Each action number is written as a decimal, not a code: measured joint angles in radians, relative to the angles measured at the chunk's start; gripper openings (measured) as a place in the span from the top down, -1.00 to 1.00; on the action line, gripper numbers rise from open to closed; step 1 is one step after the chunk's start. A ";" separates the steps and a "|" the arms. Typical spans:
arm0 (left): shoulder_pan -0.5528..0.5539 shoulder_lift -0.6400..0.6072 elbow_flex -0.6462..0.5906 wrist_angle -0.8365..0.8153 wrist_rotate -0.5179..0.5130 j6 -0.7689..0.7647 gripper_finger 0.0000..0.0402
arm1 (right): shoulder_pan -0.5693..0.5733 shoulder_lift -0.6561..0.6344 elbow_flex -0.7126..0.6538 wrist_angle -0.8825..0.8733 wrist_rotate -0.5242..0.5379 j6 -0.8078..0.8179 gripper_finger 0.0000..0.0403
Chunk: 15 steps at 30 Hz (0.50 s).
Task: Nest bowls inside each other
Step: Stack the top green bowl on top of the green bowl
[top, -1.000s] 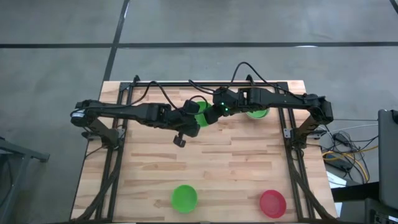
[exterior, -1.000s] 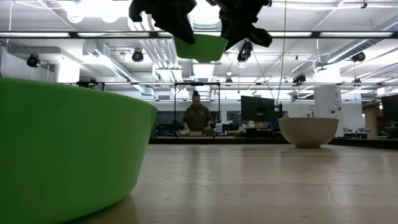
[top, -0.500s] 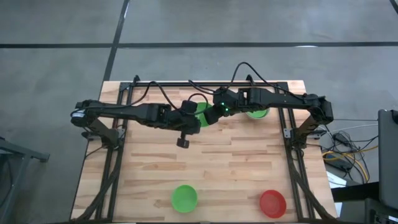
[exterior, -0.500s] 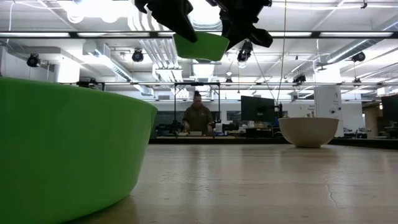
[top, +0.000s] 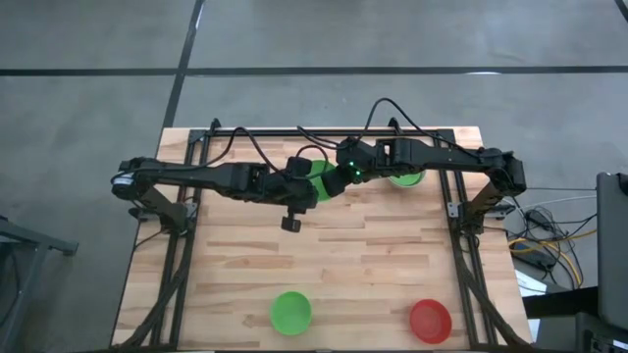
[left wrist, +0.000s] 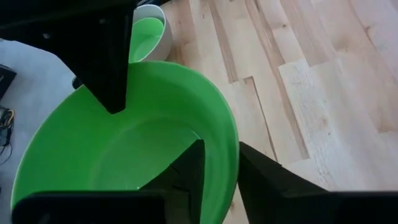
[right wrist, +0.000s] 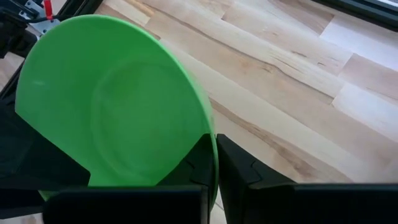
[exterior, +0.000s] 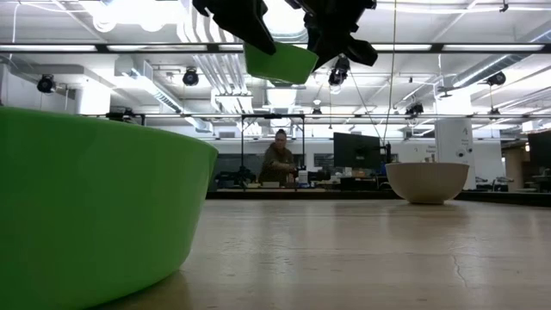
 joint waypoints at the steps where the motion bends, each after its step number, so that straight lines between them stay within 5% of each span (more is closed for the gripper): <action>1: 0.000 0.000 0.000 0.003 0.000 0.000 0.53 | 0.000 0.000 0.000 0.000 0.000 -0.001 0.96; 15: 0.000 0.000 0.011 -0.002 0.001 0.007 0.48 | 0.001 -0.003 -0.052 0.004 -0.008 0.017 0.96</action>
